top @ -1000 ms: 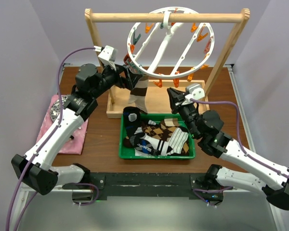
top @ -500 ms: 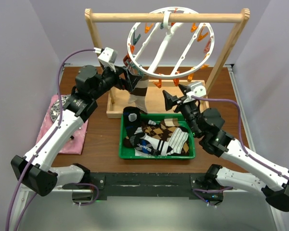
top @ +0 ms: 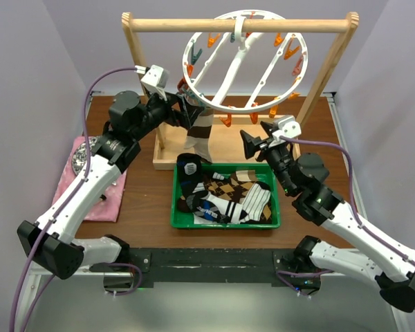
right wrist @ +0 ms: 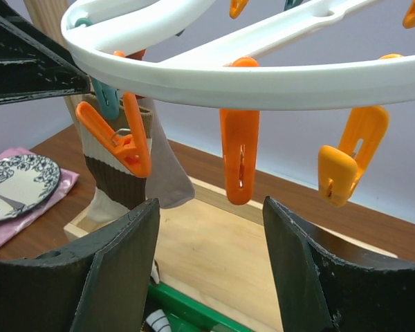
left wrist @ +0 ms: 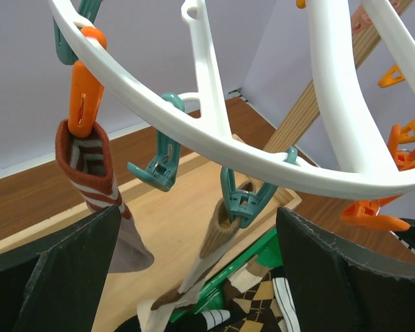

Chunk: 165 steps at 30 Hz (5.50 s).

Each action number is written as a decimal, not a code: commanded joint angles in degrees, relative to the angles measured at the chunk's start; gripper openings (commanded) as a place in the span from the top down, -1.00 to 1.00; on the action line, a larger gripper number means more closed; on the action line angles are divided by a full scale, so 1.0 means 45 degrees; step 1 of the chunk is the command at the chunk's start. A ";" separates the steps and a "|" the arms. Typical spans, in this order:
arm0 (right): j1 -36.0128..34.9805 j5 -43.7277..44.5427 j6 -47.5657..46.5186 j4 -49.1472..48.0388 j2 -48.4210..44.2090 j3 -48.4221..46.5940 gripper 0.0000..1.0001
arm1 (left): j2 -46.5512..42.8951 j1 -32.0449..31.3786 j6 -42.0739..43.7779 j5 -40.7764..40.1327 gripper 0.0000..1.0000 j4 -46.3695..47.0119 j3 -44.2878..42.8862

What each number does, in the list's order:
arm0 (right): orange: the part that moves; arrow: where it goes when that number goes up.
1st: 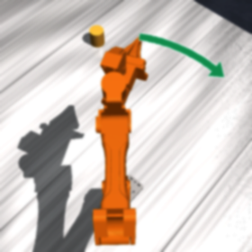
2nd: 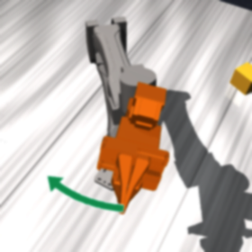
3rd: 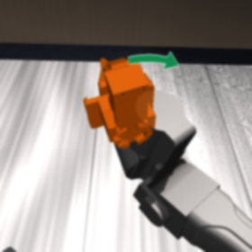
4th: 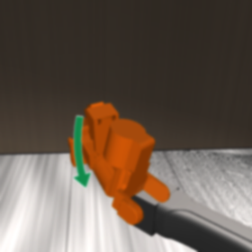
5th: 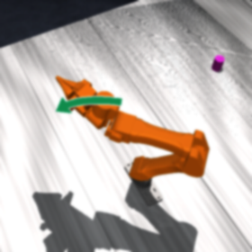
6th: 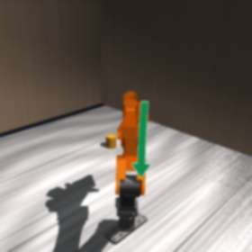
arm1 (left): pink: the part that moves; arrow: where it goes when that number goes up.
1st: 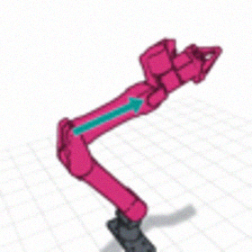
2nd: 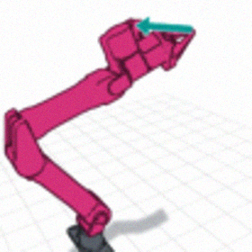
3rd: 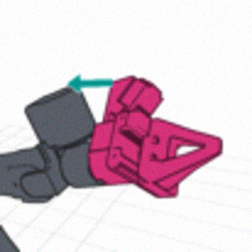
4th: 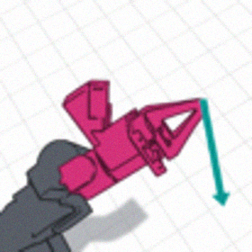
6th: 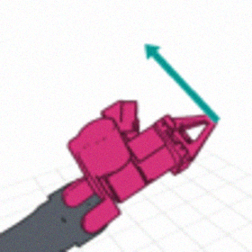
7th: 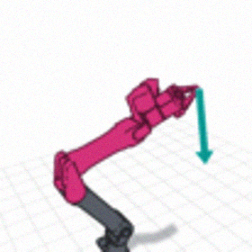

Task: Clip the socks to the hanger
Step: Open the clamp at the hanger.

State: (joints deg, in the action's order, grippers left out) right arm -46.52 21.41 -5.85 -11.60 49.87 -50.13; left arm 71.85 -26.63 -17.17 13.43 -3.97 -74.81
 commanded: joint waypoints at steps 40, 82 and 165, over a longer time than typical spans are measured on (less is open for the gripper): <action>0.2174 -0.4621 0.2216 -0.0627 0.1847 -0.2041 0.88 | -0.1591 0.0332 0.0085 0.1525 -1.00 -0.1168 -0.0759; 0.0104 -0.4465 0.4620 -0.1095 0.4328 -0.3450 1.00 | 0.0007 0.0410 -0.4915 0.4867 -0.79 0.4006 0.0433; 0.0123 -0.4484 0.4268 -0.1525 0.5188 -0.3508 1.00 | 0.0965 0.0098 -0.5032 0.4027 -0.05 0.4846 0.0471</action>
State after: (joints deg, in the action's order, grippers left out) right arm -45.69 3.49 13.04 -15.14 72.49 -65.23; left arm 75.16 -25.69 -38.61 32.42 14.28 -69.87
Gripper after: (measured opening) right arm 0.228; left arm 0.540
